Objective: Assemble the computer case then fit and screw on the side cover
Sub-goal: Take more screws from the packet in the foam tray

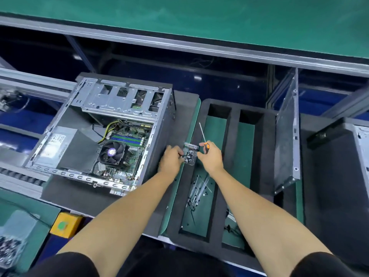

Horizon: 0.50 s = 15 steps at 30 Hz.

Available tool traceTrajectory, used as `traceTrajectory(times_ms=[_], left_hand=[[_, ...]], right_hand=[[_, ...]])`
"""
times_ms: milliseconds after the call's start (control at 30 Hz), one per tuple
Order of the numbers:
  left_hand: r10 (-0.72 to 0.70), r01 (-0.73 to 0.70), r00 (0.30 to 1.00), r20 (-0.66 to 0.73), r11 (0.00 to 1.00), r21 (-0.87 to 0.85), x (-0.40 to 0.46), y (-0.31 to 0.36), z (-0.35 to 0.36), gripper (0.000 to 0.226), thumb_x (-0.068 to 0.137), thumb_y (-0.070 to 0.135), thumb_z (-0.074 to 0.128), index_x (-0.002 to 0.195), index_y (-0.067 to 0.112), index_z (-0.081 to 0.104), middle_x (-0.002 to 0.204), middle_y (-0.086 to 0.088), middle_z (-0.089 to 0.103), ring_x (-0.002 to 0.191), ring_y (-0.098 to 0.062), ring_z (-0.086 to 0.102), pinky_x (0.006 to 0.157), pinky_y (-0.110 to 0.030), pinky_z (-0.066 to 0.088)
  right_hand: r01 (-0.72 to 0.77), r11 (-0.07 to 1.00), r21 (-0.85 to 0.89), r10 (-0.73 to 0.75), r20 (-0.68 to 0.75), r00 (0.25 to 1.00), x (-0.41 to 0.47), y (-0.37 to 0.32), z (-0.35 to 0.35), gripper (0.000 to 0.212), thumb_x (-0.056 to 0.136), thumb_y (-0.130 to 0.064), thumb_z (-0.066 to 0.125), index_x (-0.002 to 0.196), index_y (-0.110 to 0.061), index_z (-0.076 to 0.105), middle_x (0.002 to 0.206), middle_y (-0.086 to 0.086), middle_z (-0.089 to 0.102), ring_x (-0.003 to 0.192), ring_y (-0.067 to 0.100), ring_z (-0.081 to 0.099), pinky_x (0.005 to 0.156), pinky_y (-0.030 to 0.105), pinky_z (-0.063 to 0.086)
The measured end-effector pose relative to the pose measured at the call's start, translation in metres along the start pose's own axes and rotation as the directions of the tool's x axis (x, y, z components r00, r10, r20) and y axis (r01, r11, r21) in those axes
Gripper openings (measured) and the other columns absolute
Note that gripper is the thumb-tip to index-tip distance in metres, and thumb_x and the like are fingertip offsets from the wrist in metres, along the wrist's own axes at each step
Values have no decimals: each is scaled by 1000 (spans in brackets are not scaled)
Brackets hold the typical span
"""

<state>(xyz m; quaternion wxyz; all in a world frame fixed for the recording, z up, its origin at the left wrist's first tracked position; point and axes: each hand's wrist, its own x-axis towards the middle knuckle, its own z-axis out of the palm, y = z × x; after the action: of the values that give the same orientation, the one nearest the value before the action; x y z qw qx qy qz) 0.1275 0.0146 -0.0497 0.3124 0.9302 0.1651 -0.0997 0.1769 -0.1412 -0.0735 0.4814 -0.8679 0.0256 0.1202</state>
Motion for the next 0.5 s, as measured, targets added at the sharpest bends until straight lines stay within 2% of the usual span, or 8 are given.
traceTrajectory(times_ms=[67, 133, 167, 200, 300, 400, 500], left_hand=[[1, -2, 1000, -30, 999, -49, -1, -1, 4, 11, 93, 0, 64, 100, 8, 66, 107, -10, 52, 90, -21, 61, 85, -38, 51], [-9, 5, 999, -46, 996, -89, -2, -2, 4, 14, 93, -4, 63, 94, 9, 67, 102, -7, 51, 78, 3, 57, 74, -19, 48], [-16, 11, 999, -45, 994, -108, -1, -2, 5, 15, 93, -5, 61, 91, 9, 67, 100, -7, 50, 74, 9, 55, 71, -15, 44], [-20, 15, 999, -43, 993, -114, -1, -3, 6, 16, 93, -6, 60, 90, 9, 67, 100, -7, 51, 71, 11, 54, 72, -17, 44], [-27, 24, 999, -22, 993, -119, 0, -2, 8, 15, 93, -2, 60, 90, 11, 67, 99, -4, 53, 72, 4, 54, 79, -35, 49], [-14, 14, 1000, -2, 993, -115, 3, 2, 7, 6, 93, 8, 65, 92, 12, 69, 99, 1, 55, 81, -12, 57, 78, -35, 50], [-50, 49, 999, -11, 996, -68, 2, 3, 11, 8, 91, 8, 69, 89, 15, 65, 88, 7, 52, 77, -14, 57, 73, -37, 47]], right_hand=[[-4, 1000, 22, 4, -2, 1000, 2, 1, 4, 15, 87, -2, 69, 101, -6, 67, 80, 0, 49, 72, 17, 47, 67, 30, 38], [-4, 1000, 28, 4, -8, 1000, 5, 3, 8, 11, 87, -1, 67, 98, -5, 66, 81, -1, 51, 70, 16, 48, 66, 30, 38], [-5, 1000, 31, 5, -12, 1000, 7, 4, 10, 10, 87, -1, 67, 97, -5, 66, 80, -2, 51, 70, 16, 48, 66, 30, 38], [-6, 999, 33, 6, -14, 1000, 8, 5, 11, 9, 87, -1, 66, 96, -4, 65, 79, -3, 51, 70, 15, 48, 67, 29, 39], [-10, 999, 46, 11, -23, 1000, 11, 7, 14, 5, 87, 1, 64, 91, -1, 64, 83, 4, 58, 76, 21, 54, 72, 33, 45], [8, 1000, 30, -7, -34, 999, 13, 7, 17, 2, 86, 2, 62, 85, 3, 61, 86, 14, 64, 82, 31, 60, 77, 41, 48], [5, 999, 32, -4, -23, 1000, 15, 6, 18, 7, 85, 2, 62, 81, -1, 59, 84, 11, 63, 82, 31, 59, 76, 41, 48]])
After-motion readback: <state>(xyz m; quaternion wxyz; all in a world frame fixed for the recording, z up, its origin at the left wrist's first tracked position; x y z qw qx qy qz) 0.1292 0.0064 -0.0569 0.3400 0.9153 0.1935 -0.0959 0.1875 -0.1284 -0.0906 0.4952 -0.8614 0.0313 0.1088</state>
